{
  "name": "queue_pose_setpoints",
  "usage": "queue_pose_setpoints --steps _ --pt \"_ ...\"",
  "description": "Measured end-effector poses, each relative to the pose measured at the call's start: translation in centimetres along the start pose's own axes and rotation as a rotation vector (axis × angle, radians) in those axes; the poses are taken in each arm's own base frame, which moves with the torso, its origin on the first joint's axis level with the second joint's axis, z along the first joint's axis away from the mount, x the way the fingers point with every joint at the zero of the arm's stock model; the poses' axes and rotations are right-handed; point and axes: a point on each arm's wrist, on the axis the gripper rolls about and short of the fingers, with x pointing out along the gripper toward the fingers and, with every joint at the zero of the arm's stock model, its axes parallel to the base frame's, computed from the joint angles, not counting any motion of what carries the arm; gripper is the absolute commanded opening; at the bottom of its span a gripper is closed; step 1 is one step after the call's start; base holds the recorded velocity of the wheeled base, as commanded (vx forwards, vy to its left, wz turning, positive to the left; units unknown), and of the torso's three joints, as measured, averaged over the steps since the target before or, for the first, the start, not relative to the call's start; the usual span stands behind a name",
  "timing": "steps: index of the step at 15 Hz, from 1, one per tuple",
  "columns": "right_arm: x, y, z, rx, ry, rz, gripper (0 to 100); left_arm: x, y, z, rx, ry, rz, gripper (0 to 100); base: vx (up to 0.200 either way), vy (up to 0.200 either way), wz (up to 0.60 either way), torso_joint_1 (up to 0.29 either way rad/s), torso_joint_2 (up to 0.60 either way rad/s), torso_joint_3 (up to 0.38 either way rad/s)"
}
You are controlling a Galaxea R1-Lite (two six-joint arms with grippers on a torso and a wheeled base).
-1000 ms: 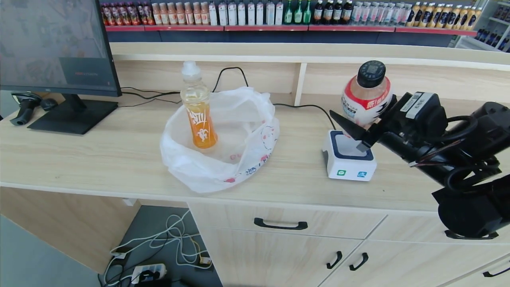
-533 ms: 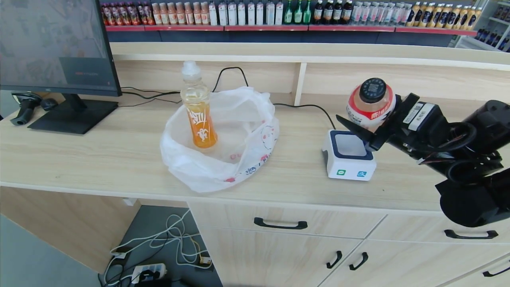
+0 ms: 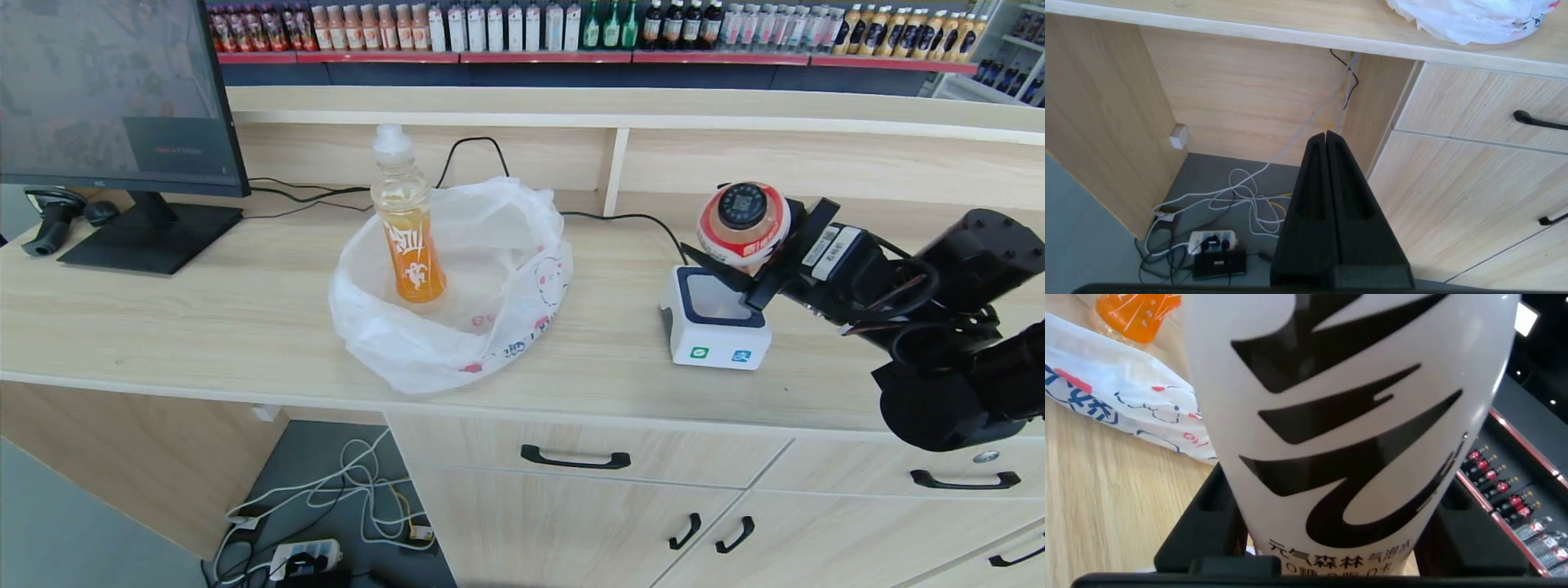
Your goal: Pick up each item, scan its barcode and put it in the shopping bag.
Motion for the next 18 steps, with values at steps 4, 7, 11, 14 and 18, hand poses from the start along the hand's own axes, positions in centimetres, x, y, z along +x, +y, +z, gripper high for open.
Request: queue_pose_setpoints --steps 4,7,11,14,18 --pt "-0.1 0.3 -0.3 -0.005 0.006 0.008 0 0.0 0.0 0.0 0.001 0.0 0.0 0 0.0 0.0 0.0 0.0 0.0 0.0" --pt "-0.1 0.4 -0.8 -0.001 0.012 0.011 0 0.0 0.0 0.0 0.001 0.0 0.0 0 0.0 0.0 0.0 0.0 0.0 0.0" --pt "0.0 0.6 -1.1 0.004 0.017 0.009 0 0.0 0.0 0.0 0.001 0.0 0.0 0 0.0 0.0 0.0 0.0 0.0 0.0" --pt "-0.1 0.6 -1.4 0.007 0.027 0.006 0 0.0 0.0 0.0 0.001 0.0 0.0 0 0.0 0.0 0.0 0.0 0.0 0.0" --pt "-0.3 0.7 -1.4 0.01 0.039 0.005 0 0.0 0.0 0.0 0.001 0.0 0.0 0 0.0 0.0 0.0 0.0 0.0 0.0"
